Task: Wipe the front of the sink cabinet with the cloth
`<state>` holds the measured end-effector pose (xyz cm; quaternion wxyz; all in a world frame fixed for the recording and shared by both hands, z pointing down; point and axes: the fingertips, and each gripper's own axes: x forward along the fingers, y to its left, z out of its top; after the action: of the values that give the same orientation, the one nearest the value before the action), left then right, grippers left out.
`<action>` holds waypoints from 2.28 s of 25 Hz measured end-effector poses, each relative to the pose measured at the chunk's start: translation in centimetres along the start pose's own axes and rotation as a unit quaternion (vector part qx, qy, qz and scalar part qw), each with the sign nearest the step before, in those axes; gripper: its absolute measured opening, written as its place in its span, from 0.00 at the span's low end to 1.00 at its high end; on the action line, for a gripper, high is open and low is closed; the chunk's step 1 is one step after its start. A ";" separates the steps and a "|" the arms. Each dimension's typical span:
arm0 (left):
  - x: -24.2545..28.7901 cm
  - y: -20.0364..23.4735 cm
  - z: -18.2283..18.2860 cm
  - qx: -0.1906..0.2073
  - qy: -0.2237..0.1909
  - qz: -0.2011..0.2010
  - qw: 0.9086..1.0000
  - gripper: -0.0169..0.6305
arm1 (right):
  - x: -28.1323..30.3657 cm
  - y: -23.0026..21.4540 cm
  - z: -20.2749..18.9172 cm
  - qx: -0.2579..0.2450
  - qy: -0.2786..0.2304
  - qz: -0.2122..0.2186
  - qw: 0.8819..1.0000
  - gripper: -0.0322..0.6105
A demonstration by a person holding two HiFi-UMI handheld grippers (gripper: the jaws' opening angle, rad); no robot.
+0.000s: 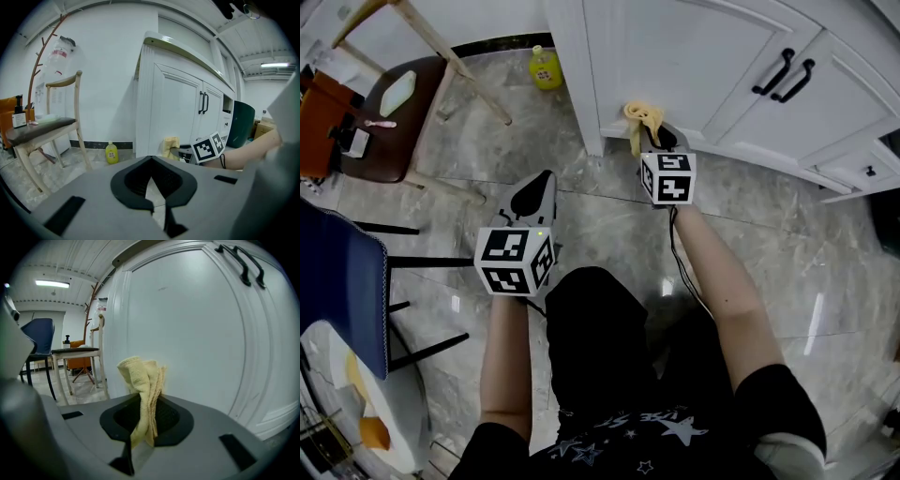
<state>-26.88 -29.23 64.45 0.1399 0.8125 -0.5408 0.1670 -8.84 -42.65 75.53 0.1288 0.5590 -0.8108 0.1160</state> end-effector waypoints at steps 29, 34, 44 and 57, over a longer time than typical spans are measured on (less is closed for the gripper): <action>2.0 -12.6 4.7 0.050 0.005 -0.032 0.998 0.05 | -12.1 -15.3 -0.7 0.031 -0.013 -0.050 0.998 0.15; -2.4 -10.8 4.7 0.044 -0.020 -0.019 0.999 0.05 | -14.7 -11.4 1.0 0.017 -0.027 -0.036 0.999 0.15; -9.3 -5.8 1.5 0.041 -0.038 -0.029 0.998 0.05 | -22.1 -5.8 2.1 -0.002 -0.046 -0.035 0.998 0.15; -18.1 -4.2 9.3 -0.030 0.053 -0.023 0.998 0.05 | -28.9 -2.0 18.2 -0.018 0.003 0.001 1.000 0.15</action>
<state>-28.35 -16.37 48.18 0.1963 0.8100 -0.5187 0.1906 1.45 -24.00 48.71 0.1413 0.5551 -0.8132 0.1031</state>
